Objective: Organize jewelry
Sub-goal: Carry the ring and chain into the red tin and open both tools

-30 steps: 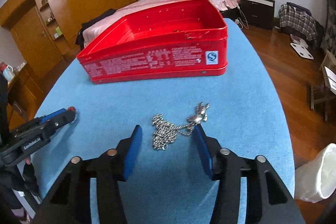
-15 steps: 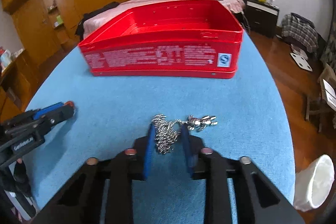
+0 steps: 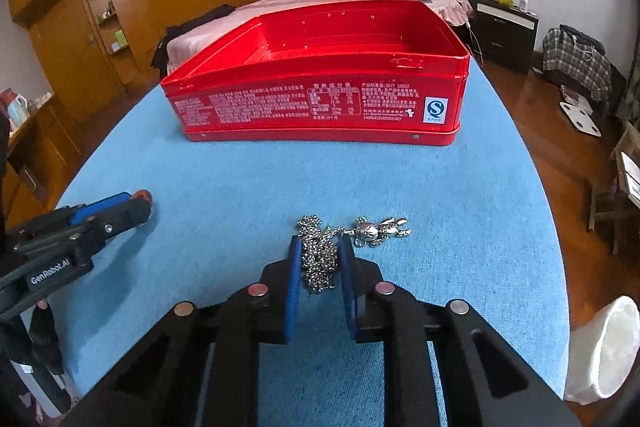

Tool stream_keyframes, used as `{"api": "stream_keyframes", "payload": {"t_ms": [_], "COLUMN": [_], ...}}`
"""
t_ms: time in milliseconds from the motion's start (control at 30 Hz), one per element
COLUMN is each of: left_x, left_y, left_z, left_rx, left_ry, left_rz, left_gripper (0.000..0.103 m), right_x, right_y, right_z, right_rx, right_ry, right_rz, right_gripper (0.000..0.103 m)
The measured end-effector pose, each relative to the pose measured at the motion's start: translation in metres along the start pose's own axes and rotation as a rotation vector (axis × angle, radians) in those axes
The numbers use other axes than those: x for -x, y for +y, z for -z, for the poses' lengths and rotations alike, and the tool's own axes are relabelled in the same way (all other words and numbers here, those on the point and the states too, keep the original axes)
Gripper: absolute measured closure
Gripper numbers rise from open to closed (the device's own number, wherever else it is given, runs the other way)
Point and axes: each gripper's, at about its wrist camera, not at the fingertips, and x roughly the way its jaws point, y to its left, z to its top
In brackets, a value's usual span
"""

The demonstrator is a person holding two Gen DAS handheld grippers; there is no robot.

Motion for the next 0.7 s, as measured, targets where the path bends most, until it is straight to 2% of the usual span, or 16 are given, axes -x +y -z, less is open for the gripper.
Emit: {"api": "stream_keyframes", "payload": {"t_ms": [333, 600, 633, 667, 700], "left_x": [0.006, 0.010, 0.011, 0.011, 0.011], "left_y": [-0.003, -0.008, -0.009, -0.010, -0.011], "left_z": [-0.002, 0.000, 0.000, 0.000, 0.000], "left_rx": [-0.013, -0.028, -0.031, -0.032, -0.034], "left_ry": [-0.013, -0.024, -0.025, -0.025, -0.026], "left_rz": [-0.010, -0.007, -0.007, -0.007, -0.007], "left_gripper": [0.074, 0.074, 0.074, 0.074, 0.074], "right_x": [0.018, 0.009, 0.008, 0.008, 0.006], "right_y": [0.004, 0.009, 0.009, 0.010, 0.013], "right_z": [0.002, 0.005, 0.006, 0.006, 0.005], "right_rx": [0.017, 0.044, 0.052, 0.062, 0.072], "right_ry": [-0.017, 0.045, 0.048, 0.048, 0.041], "right_rz": [0.001, 0.018, 0.019, 0.020, 0.030], "right_gripper": [0.085, 0.083, 0.076, 0.065, 0.061]}}
